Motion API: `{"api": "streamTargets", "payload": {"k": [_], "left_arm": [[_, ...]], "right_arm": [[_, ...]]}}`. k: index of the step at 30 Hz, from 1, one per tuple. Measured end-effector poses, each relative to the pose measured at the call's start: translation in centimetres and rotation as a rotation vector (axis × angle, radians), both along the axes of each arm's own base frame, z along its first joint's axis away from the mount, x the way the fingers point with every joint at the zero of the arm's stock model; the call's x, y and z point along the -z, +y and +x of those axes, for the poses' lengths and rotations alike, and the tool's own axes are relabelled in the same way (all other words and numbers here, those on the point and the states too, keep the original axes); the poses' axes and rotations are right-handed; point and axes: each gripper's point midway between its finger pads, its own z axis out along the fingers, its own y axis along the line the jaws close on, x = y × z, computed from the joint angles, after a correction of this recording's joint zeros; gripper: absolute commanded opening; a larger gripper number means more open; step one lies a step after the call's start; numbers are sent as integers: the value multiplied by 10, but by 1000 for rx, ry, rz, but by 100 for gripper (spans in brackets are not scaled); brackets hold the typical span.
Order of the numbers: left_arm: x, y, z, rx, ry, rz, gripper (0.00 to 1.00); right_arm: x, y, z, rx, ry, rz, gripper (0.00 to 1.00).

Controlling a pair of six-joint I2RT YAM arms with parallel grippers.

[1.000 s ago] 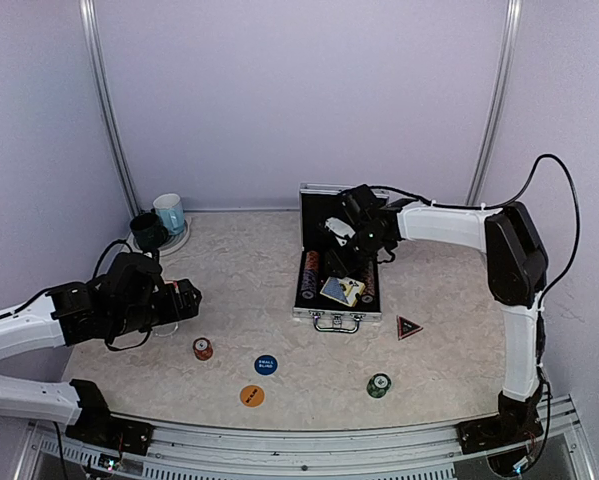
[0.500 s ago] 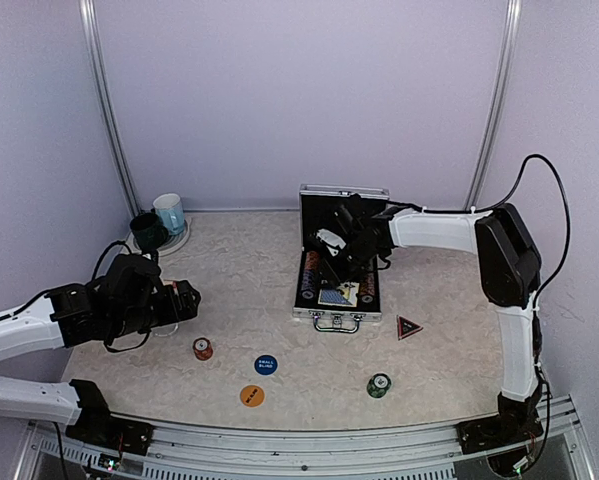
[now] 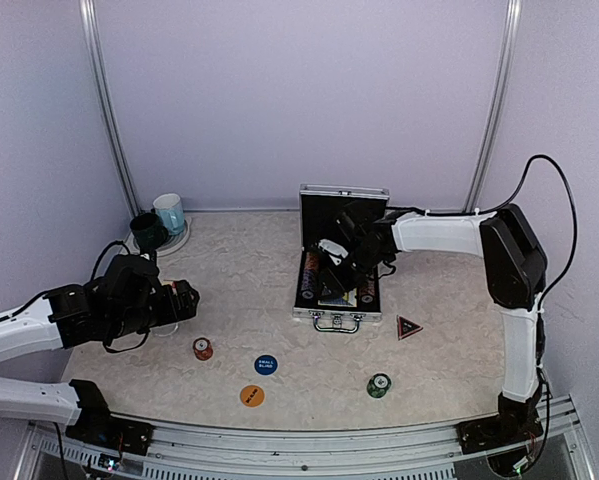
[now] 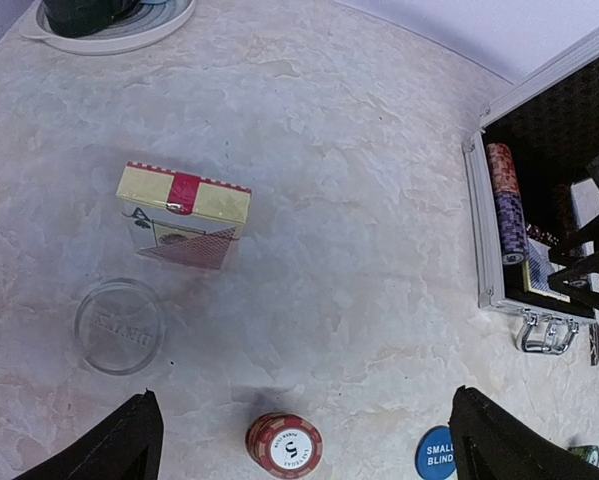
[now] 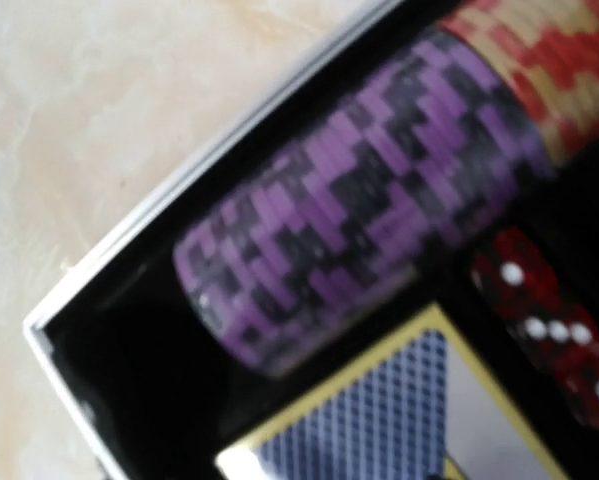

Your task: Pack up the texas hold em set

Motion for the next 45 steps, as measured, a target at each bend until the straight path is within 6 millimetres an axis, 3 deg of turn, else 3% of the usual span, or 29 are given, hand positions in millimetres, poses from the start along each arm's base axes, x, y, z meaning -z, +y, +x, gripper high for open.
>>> {"api": "streamTargets", "payload": {"k": [3,9,13,18,24,29,34,45], "left_arm": [[0,3,1,-11,-3,4,99],[0,15,15,-60,4,49,99],[1,25,32,-105,16,105,99],[8,30,48,-124,40,186,99],[34,39,63,-156,116,281,99],[51,38,70,-153,162,327,99],[56,43,78,-175,166,322,99],[68,42,97,-195,151,298,92]], "right_arm": [[-17,-4,-1,8,-35,5,59],[-76,3,-10,-19,-157,55,63],[-95,13,-23,-61,-206,67,65],[-92,19,-33,-94,-225,41,66],[-87,17,-39,-98,-228,11,67],[-101,16,-43,-96,-258,22,68],[-115,20,-51,-108,-286,39,68],[-104,17,-57,-113,-275,15,68]]}}
